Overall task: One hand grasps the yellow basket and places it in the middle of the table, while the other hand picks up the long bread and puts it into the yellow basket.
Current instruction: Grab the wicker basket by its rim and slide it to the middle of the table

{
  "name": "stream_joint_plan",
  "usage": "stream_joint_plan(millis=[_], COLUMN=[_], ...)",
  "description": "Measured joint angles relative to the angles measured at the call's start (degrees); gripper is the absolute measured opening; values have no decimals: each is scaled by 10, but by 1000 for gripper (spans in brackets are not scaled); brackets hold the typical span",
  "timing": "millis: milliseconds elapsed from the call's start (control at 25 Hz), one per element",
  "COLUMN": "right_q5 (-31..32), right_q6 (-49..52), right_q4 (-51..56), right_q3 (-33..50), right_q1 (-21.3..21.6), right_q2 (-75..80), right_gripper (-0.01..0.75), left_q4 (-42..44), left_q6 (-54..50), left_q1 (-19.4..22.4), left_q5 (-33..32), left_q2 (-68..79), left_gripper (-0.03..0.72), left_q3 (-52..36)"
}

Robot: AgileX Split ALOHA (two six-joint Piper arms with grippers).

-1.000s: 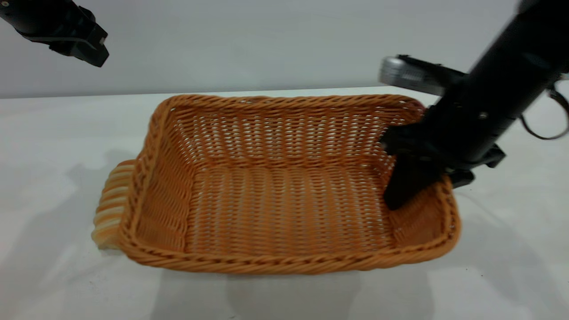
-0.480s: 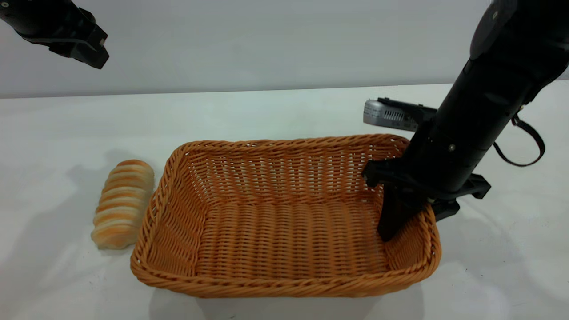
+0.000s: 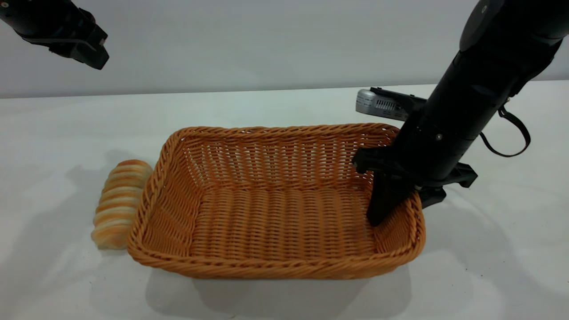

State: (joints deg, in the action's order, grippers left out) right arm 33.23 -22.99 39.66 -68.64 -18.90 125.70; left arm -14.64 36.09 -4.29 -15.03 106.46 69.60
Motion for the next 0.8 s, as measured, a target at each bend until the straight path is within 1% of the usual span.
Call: stream_joint_plan(millis=[160,440,800], right_q5=[3,36,45], right_q6=[1,5,60], right_q4=[1,-13,-60], right_q3=[-15,-73,-136], right_q1=[0,0,0], right_q2=[18,56,78], right_gripper=[195,193,185], left_q4=[0,0,0], left_q6=[0,0,0], left_q1=[0,0,0], left_q5=[0,0,0], left_q2=[0,0,0], left_gripper=[300,300,300], left_q3=[0,0,0])
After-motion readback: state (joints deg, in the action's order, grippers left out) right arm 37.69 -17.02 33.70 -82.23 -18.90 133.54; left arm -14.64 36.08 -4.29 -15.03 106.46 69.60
